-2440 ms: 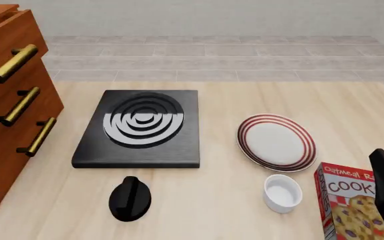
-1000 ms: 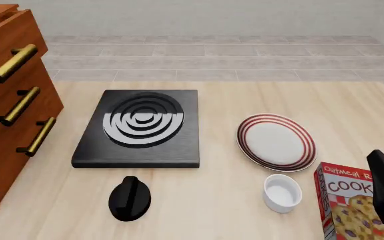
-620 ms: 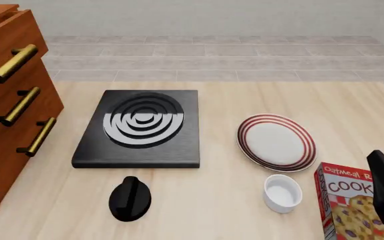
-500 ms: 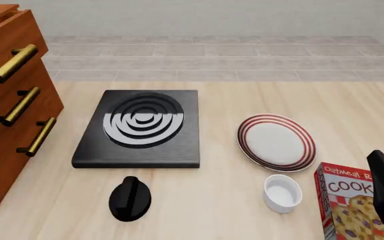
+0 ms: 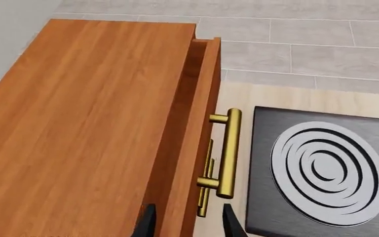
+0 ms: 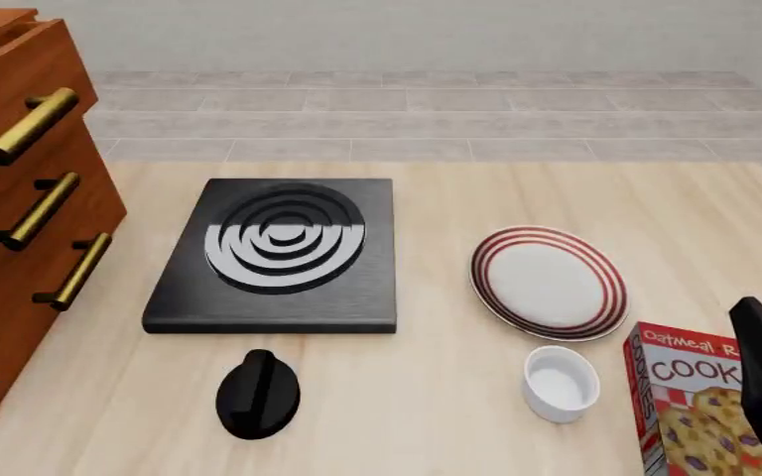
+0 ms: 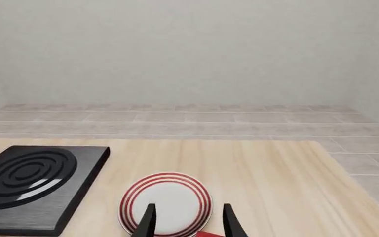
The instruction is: Pick the akita bowl in the top layer of the wooden cabinet and place it on the plate.
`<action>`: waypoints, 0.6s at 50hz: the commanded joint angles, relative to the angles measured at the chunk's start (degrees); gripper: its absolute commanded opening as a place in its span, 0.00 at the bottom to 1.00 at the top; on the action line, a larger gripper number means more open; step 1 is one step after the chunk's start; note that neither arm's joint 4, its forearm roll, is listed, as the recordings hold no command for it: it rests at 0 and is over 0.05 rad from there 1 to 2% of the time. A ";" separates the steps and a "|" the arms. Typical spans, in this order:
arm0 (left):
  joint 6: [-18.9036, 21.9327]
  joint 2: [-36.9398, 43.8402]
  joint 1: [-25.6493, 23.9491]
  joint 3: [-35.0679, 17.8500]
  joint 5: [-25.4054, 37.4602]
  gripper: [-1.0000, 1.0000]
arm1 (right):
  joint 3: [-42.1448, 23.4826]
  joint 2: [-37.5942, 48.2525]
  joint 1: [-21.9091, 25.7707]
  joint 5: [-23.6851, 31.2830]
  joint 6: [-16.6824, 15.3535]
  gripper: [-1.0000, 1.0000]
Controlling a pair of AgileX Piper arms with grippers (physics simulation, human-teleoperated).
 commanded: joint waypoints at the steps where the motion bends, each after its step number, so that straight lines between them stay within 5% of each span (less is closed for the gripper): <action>1: -1.73 3.51 -3.86 5.52 1.21 1.00 | -0.20 -0.01 -0.18 0.13 0.12 1.00; 30: -7.22 3.91 -12.29 2.52 3.73 1.00 | -0.24 -0.06 -0.15 0.13 0.34 1.00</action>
